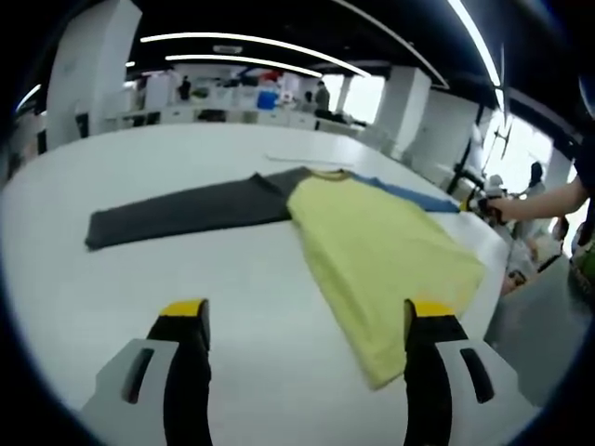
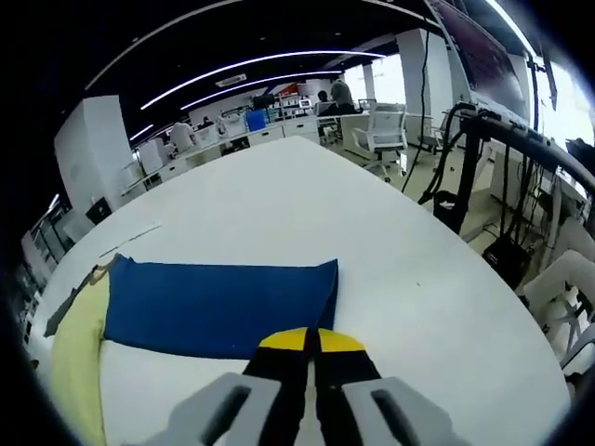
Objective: Fold the garment on the visible template until the final outline fits inside the template.
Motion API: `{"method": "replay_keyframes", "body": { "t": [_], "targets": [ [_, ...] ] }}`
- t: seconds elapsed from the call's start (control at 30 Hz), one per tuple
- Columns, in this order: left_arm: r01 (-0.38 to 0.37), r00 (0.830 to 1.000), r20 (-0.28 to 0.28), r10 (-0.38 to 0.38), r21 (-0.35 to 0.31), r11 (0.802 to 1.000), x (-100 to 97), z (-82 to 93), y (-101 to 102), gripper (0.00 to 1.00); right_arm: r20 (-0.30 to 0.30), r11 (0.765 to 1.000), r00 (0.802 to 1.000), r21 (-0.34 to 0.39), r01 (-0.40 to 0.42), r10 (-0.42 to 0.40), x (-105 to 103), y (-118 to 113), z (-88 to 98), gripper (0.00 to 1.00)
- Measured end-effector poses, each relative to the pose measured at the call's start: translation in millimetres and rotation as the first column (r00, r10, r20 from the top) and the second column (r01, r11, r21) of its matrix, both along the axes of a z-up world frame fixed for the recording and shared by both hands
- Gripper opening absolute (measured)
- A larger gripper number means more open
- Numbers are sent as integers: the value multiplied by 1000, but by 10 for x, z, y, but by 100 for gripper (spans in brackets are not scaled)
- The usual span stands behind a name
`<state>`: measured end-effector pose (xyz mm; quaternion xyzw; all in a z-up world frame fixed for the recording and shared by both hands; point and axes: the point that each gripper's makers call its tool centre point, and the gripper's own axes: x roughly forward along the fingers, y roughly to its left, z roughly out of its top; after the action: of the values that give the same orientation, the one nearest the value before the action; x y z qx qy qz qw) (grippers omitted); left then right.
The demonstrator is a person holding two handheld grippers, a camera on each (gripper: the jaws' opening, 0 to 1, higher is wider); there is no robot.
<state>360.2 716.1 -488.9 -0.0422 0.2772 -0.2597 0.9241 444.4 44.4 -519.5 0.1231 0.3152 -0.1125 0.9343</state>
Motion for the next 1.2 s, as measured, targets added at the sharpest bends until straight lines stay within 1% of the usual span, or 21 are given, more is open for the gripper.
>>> {"method": "replay_keyframes", "body": {
  "t": [0.1, 0.2, 0.3, 0.37, 0.43, 0.47, 0.5, 0.67, 0.77, 0.83, 0.87, 0.9, 0.97, 1.0, 1.03, 1.1, 1.13, 1.2],
  "targets": [
    [-1, 1000, 4, 1, 4, 1000, 6, 5, 7, 82, 4, 1000, 1000, 0, -3, 3, 21, 0, 44, 0],
    [2, 1000, 12, -2, 5, 1000, 14, 23, -2, 81, 25, 1000, 999, -5, -22, 22, 71, 65, 159, 0],
    [4, 1000, 19, -5, 6, 1000, 19, 41, -9, 81, 39, 998, 998, -23, -57, 58, 151, 135, 265, 0],
    [5, 1000, 23, -5, 3, 1000, 22, 59, -15, 81, 61, 996, 994, -28, -85, 87, 215, 243, 373, 0],
    [5, 999, 32, -5, 2, 1000, 28, 79, -13, 81, 76, 991, 989, -47, -122, 125, 288, 345, 476, 0],
    [4, 999, 35, -4, -1, 1000, 30, 89, -12, 80, 83, 988, 986, -56, -143, 147, 359, 379, 524, 0],
    [3, 999, 36, -3, -3, 1000, 32, 95, -13, 80, 87, 987, 984, -60, -151, 156, 384, 398, 547, 0],
    [0, 998, 56, 0, -11, 1000, 53, 135, 3, 80, 135, 967, 959, -90, -238, 249, 599, 723, 823, 0],
    [-1, 998, 69, 2, -14, 1000, 61, 165, 7, 79, 157, 946, 935, -109, -304, 319, 730, 995, 986, 0],
    [-2, 997, 72, 3, -13, 1000, 62, 170, 14, 79, 171, 934, 919, -110, -339, 354, 783, 1200, 1077, 0],
    [-1, 997, 75, 2, -14, 1000, 61, 176, 14, 79, 176, 929, 913, -109, -354, 369, 825, 1261, 1105, 0],
    [1, 997, 79, 1, -15, 1000, 61, 184, 11, 79, 184, 919, 901, -117, -376, 392, 872, 1363, 1156, 0],
    [1, 997, 82, 0, -15, 1000, 63, 194, 8, 79, 200, 911, 889, -118, -395, 412, 928, 1507, 1233, 0],
    [3, 996, 87, -1, -18, 1000, 66, 204, 2, 79, 216, 901, 875, -115, -418, 433, 951, 1641, 1300, 0],
    [3, 996, 89, -2, -18, 1000, 68, 209, -1, 79, 224, 896, 868, -112, -430, 444, 969, 1730, 1347, 0],
    [5, 996, 93, -4, -17, 1000, 71, 217, -3, 79, 239, 868, 835, -141, -475, 496, 1045, 1851, 1430, 0],
    [6, 995, 95, -4, -16, 1000, 73, 219, -2, 79, 247, 860, 824, -149, -489, 511, 1092, 1922, 1480, 0],
    [5, 995, 99, -3, -18, 1000, 78, 234, 1, 78, 289, 844, 795, -124, -522, 534, 1135, 2178, 1636, 0]
  ]
}}
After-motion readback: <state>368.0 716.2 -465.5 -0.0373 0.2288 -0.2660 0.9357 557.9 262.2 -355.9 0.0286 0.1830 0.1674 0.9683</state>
